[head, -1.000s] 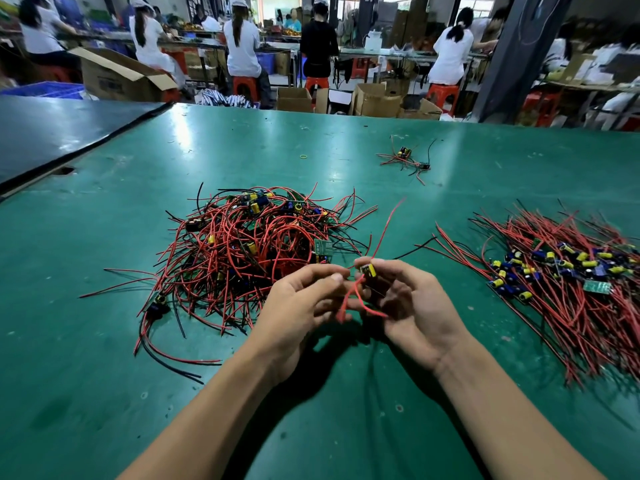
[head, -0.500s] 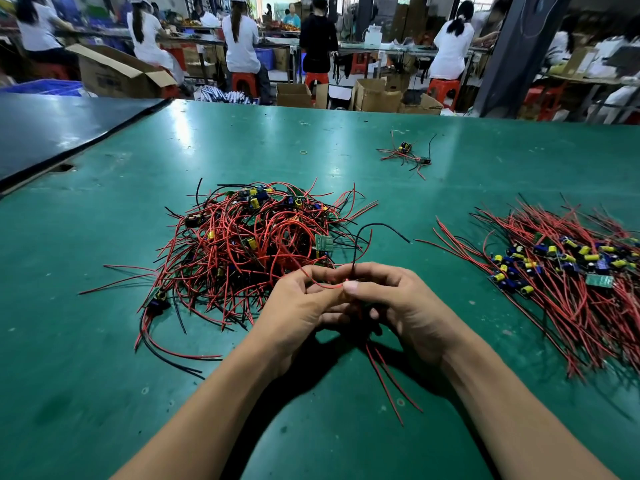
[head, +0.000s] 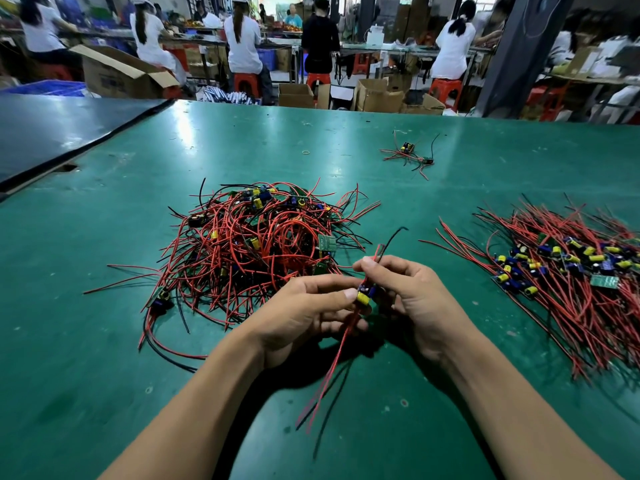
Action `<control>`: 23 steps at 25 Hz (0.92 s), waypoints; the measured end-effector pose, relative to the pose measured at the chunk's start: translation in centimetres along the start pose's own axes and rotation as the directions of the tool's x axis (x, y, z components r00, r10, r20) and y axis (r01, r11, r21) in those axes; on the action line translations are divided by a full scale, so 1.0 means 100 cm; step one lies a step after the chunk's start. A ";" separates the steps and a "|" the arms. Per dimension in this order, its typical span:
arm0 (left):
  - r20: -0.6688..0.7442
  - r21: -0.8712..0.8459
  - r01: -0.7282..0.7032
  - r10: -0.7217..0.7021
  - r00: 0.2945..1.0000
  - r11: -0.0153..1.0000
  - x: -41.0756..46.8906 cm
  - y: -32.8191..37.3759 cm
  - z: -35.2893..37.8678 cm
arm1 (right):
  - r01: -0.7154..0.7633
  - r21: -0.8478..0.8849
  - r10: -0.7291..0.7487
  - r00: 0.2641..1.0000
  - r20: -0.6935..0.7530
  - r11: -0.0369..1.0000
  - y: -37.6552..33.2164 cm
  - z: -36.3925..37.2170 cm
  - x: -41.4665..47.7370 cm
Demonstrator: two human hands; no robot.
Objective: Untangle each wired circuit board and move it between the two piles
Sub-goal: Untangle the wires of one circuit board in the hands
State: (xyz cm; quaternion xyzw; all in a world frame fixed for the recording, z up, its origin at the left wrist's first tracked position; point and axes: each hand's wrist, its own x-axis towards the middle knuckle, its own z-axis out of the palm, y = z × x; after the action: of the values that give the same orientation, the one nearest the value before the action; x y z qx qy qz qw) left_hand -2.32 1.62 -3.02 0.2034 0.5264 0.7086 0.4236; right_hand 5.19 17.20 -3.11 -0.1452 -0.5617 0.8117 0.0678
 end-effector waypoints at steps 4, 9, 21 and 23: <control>-0.032 0.068 -0.001 0.003 0.999 0.998 0.000 -0.001 0.004 | -0.015 -0.017 0.016 1.000 0.019 1.000 0.003 0.002 -0.001; -0.180 0.109 -0.045 0.064 0.982 0.993 0.003 -0.007 0.010 | -0.038 0.053 0.033 0.996 0.082 0.998 0.005 0.003 -0.004; -0.186 0.132 -0.023 0.047 0.981 0.991 0.006 0.000 0.014 | 0.197 -0.212 -0.254 0.922 -0.292 0.957 0.007 0.000 0.008; -0.166 0.163 -0.017 0.045 0.985 0.987 0.006 0.000 0.015 | 0.226 -0.057 -0.232 0.918 -0.321 0.972 0.005 -0.003 0.011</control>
State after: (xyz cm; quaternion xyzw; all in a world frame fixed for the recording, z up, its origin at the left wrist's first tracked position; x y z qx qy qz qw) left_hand -1.53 2.97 -2.57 0.1840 0.6127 0.6851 0.3484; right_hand 4.30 17.57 -3.80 -0.2111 -0.5633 0.7578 0.2528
